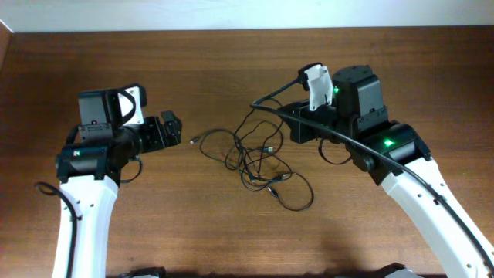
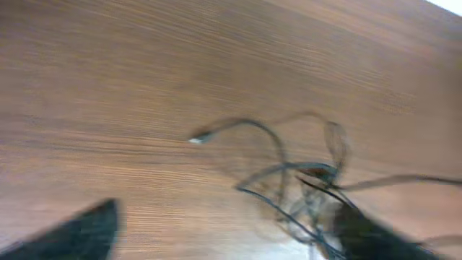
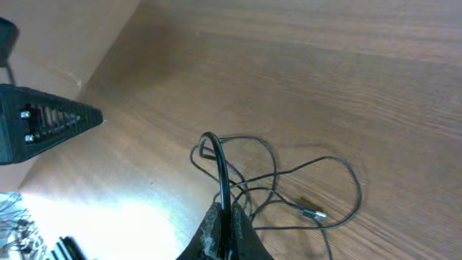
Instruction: Untangle cables
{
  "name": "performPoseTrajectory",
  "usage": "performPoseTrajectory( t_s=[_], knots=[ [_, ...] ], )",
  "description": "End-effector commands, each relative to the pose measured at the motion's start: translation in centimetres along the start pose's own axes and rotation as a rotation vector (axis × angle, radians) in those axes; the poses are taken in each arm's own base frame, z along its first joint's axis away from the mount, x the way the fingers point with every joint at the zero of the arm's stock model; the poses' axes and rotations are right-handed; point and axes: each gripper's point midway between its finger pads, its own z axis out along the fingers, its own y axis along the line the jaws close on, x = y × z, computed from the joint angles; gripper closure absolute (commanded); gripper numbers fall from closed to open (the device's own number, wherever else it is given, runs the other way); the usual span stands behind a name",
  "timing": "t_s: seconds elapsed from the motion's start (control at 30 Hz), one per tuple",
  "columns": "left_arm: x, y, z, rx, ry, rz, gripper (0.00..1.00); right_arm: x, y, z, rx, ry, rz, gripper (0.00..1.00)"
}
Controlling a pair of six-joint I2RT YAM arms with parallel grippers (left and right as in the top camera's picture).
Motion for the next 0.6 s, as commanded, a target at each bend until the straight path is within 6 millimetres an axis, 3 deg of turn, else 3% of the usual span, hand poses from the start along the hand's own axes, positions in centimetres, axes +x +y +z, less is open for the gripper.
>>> performPoseTrajectory(
  t_s=[0.0, 0.07, 0.17, 0.27, 0.33, 0.4, 0.43, 0.5, 0.53, 0.57],
  knots=[
    [1.6, -5.3, -0.1, 0.28, 0.082, -0.018, 0.11, -0.3, 0.9, -0.1, -0.044, -0.008, -0.021, 0.96],
    [3.4, -8.4, 1.6, 0.392, 0.172, 0.022, 0.02, -0.2, 0.9, -0.1, -0.044, -0.004, -0.019, 0.96],
    [5.7, -12.0, 5.6, 0.443, 0.315, -0.036, 0.05, 0.0, 0.9, -0.1, -0.042, 0.002, -0.016, 0.96],
    [8.7, -12.6, 9.7, 0.362, 0.423, -0.029, 0.05, 0.2, 0.8, -0.1, -0.041, 0.01, -0.012, 0.96],
    [10.1, -10.1, 13.2, 0.16, 0.45, -0.123, 0.04, 0.1, 1.4, -0.2, -0.067, 0.007, -0.023, 0.96],
    [10.7, -8.7, 15.8, 0.076, 0.454, -0.169, 0.07, -2.1, 1.4, -1.7, -0.051, -0.059, -0.108, 0.96],
    [11.0, -8.4, 16.8, 0.069, 0.464, -0.18, 0.11, -4.2, 1.5, -3.3, -0.047, -0.114, -0.112, 0.96],
    [12.3, -7.6, 18.3, 0.04, 0.503, -0.189, 0.29, -8.7, 1.0, -7.3, -0.009, -0.232, -0.118, 0.96],
    [12.8, -7.0, 18.8, 0.015, 0.515, -0.191, 0.41, -10.4, 0.3, -9.1, 0.019, -0.282, -0.117, 0.96],
    [12.9, -6.5, 19.2, -0.009, 0.514, -0.189, 0.46, -11.7, -0.4, -10.7, 0.047, -0.322, -0.111, 0.96]
  ],
)
